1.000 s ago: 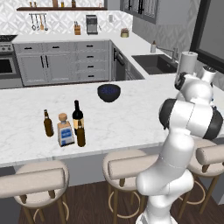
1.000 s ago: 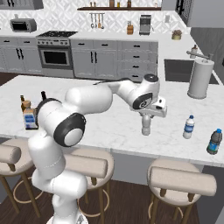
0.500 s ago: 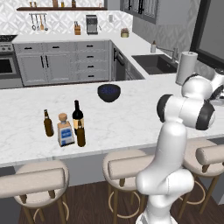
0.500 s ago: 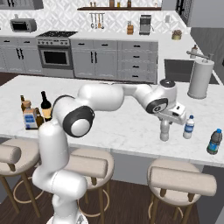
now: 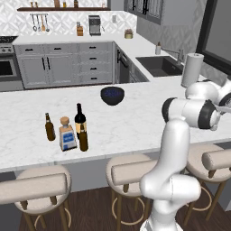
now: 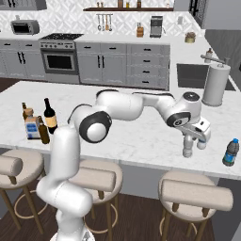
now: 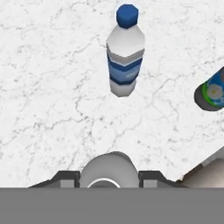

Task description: Move the plastic bottles in the middle to the plastics group, and the glass bottles in the middle to the glass group.

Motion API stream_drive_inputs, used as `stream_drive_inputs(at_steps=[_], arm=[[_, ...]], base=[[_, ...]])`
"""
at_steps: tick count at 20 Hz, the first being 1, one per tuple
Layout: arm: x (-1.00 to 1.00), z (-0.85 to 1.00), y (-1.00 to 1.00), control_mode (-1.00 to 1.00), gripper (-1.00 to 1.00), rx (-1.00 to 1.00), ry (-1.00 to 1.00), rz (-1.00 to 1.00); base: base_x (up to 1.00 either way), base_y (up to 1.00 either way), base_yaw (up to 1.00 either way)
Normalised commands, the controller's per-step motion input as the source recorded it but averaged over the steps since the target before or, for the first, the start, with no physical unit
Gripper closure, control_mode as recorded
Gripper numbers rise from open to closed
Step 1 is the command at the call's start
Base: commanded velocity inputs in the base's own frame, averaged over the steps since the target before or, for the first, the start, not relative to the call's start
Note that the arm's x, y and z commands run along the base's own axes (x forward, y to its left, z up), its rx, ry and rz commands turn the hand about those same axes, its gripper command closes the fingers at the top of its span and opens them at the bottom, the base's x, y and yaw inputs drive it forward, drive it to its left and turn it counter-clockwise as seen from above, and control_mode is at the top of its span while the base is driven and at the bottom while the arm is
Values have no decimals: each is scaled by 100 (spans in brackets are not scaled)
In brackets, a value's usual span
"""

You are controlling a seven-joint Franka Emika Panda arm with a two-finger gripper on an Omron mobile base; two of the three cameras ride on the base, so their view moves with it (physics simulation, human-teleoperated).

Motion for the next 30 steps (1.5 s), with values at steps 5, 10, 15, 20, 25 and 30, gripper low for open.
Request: stream_drive_inputs(at_steps=[5, 10, 15, 20, 25, 30], arm=[[18, -16, -32, -100, 100, 0, 0, -3], [12, -15, -26, -100, 100, 0, 0, 0], [1, -22, -10, -100, 100, 0, 0, 0], [0, -28, -1, -100, 100, 0, 0, 0], [0, -36, 1, -100, 100, 0, 0, 0], [-4, -28, 7, -100, -100, 0, 0, 0]], base=[[0, 0, 0], [0, 0, 0], [0, 0, 0], [0, 0, 0], [0, 0, 0], [0, 0, 0]])
